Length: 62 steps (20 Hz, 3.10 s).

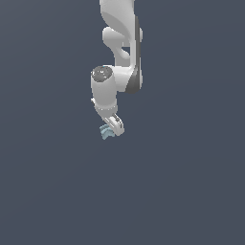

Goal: Pick up the object and move it to a goal position.

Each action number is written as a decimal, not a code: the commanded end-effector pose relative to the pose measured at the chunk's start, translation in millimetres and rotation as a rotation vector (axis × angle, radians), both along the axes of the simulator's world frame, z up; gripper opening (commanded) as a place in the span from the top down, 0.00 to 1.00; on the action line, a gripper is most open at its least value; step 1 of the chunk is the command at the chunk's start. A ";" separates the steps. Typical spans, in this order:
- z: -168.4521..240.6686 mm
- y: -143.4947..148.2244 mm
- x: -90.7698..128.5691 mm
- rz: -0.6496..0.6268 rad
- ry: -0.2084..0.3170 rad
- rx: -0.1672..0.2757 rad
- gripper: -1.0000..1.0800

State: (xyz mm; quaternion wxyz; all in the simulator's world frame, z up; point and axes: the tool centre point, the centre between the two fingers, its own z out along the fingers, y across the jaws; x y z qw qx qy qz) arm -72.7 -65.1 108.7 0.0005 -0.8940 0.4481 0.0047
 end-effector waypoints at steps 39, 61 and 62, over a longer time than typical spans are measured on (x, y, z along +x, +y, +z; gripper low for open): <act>-62.3 -20.3 -19.3 -0.252 -0.007 -0.006 1.00; -6.1 32.9 17.1 -0.254 -0.007 -0.008 1.00; 0.7 39.4 21.5 -0.254 -0.007 -0.009 1.00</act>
